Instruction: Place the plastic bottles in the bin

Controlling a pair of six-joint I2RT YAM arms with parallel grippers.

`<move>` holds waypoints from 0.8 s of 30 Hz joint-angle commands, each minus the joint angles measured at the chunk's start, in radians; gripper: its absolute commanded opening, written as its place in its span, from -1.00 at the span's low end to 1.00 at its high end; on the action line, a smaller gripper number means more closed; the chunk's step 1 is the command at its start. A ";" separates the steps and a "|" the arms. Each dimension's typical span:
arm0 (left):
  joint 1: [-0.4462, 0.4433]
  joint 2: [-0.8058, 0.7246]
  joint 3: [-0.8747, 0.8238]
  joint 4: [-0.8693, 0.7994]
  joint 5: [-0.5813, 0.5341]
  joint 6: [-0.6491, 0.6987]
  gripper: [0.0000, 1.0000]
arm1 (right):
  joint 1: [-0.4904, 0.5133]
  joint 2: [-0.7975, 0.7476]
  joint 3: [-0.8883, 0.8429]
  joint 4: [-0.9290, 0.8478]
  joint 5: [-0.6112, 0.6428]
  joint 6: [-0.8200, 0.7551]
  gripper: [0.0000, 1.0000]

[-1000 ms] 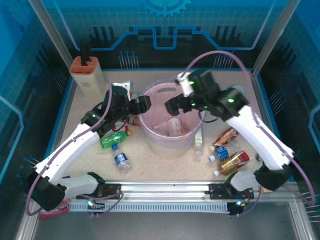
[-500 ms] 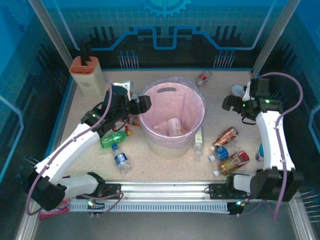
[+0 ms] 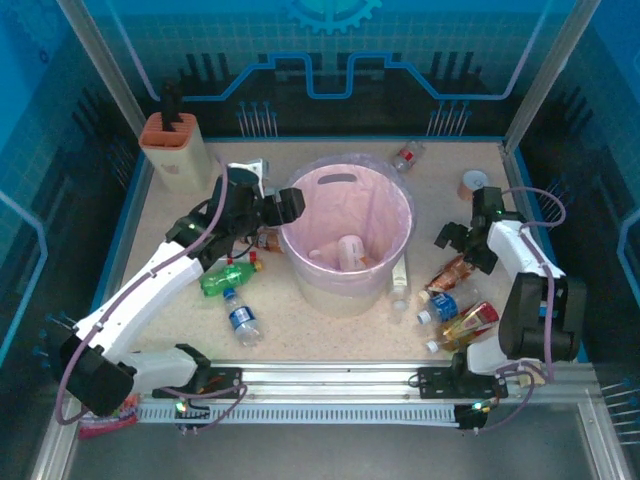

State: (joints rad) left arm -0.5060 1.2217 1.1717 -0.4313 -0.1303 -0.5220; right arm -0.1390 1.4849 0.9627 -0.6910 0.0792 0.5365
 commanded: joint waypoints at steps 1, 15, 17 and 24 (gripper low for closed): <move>-0.006 0.028 0.020 -0.044 0.009 0.003 0.75 | -0.013 0.018 -0.030 0.074 0.014 0.041 0.99; -0.006 0.052 0.048 -0.032 0.017 0.007 0.75 | -0.014 0.112 -0.120 0.163 0.005 0.091 0.98; -0.005 0.052 0.052 -0.030 0.022 0.007 0.74 | -0.014 0.112 -0.121 0.164 0.006 0.091 0.92; -0.005 0.051 0.058 -0.034 0.014 0.014 0.74 | -0.016 0.072 -0.121 0.157 0.004 0.093 0.62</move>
State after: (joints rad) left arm -0.5060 1.2579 1.2037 -0.4377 -0.1230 -0.5243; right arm -0.1471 1.5799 0.8497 -0.5484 0.1101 0.6159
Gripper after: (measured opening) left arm 0.872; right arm 0.826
